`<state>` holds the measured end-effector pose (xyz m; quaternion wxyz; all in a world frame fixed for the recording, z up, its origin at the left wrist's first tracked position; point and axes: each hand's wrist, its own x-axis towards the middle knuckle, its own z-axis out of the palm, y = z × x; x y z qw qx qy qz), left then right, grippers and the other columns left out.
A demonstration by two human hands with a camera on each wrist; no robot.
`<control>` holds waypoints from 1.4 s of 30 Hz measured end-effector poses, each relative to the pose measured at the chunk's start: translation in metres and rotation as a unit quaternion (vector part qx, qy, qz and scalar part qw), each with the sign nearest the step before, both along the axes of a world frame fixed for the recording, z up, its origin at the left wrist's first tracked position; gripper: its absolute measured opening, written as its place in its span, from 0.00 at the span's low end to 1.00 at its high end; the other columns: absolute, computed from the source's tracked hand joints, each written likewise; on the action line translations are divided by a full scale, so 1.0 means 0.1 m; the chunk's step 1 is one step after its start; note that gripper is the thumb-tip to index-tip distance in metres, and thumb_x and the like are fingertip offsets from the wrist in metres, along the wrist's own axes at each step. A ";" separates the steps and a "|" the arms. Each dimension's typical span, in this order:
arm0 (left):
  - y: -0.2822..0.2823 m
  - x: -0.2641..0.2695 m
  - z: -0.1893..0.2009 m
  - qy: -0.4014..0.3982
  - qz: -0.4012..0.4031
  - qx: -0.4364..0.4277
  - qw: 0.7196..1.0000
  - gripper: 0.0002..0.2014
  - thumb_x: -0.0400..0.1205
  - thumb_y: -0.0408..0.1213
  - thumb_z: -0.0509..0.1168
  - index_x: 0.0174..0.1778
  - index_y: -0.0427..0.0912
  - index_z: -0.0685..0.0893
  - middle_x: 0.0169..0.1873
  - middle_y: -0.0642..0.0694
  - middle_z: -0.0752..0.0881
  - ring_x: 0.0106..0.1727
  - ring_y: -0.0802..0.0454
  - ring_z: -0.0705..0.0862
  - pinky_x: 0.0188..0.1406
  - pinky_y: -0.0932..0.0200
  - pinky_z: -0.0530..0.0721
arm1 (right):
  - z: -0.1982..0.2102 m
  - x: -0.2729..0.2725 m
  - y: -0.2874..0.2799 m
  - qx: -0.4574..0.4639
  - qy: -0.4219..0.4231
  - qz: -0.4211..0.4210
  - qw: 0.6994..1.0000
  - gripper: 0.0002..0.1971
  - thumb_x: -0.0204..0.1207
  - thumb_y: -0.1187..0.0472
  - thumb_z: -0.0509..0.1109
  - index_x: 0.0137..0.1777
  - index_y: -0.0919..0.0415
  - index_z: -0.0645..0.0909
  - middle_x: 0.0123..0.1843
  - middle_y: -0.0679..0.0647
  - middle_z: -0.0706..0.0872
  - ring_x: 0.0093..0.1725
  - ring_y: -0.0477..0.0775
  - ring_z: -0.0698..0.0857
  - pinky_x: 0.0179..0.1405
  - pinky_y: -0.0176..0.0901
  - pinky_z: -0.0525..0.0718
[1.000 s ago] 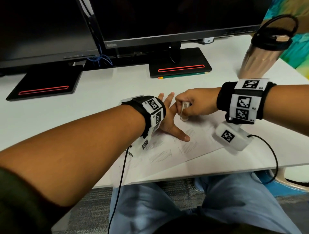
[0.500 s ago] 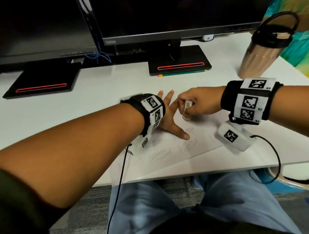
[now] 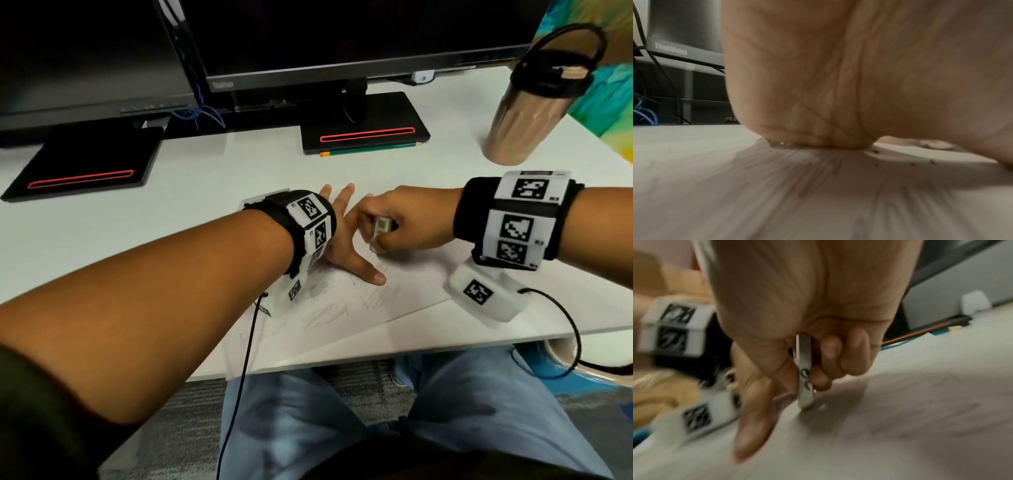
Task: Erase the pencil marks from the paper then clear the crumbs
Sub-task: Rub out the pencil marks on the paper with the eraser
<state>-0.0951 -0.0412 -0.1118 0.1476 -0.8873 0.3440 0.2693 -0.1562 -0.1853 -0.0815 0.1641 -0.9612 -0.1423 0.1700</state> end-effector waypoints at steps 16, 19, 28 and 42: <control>0.00 0.01 -0.03 -0.003 0.002 -0.017 1.000 0.69 0.58 0.85 0.61 0.84 0.58 0.29 0.84 0.44 0.25 0.84 0.32 0.29 0.82 0.27 0.42 | 0.01 -0.01 -0.03 -0.012 -0.005 0.024 1.000 0.05 0.75 0.60 0.70 0.49 0.53 0.78 0.41 0.40 0.83 0.38 0.40 0.80 0.38 0.34 0.75; 0.00 0.02 -0.03 -0.004 0.001 -0.016 1.000 0.69 0.58 0.86 0.61 0.84 0.58 0.29 0.83 0.44 0.25 0.84 0.31 0.29 0.82 0.26 0.41 | 0.00 -0.02 -0.01 -0.026 -0.012 0.038 0.999 0.05 0.76 0.61 0.69 0.50 0.53 0.77 0.40 0.38 0.80 0.37 0.38 0.79 0.36 0.34 0.75; 0.01 0.02 -0.04 -0.002 0.002 -0.023 1.000 0.70 0.56 0.86 0.61 0.83 0.60 0.27 0.83 0.45 0.25 0.84 0.31 0.29 0.81 0.25 0.42 | -0.01 -0.05 0.00 -0.001 0.007 0.034 0.999 0.05 0.75 0.61 0.71 0.48 0.54 0.78 0.39 0.37 0.80 0.36 0.34 0.80 0.36 0.28 0.74; 0.00 0.03 -0.05 0.001 0.001 -0.016 1.000 0.69 0.57 0.86 0.62 0.84 0.60 0.29 0.83 0.45 0.24 0.83 0.31 0.28 0.81 0.25 0.42 | -0.03 -0.03 0.00 0.005 0.003 0.023 1.000 0.05 0.76 0.61 0.70 0.49 0.54 0.78 0.41 0.40 0.82 0.38 0.38 0.80 0.38 0.33 0.76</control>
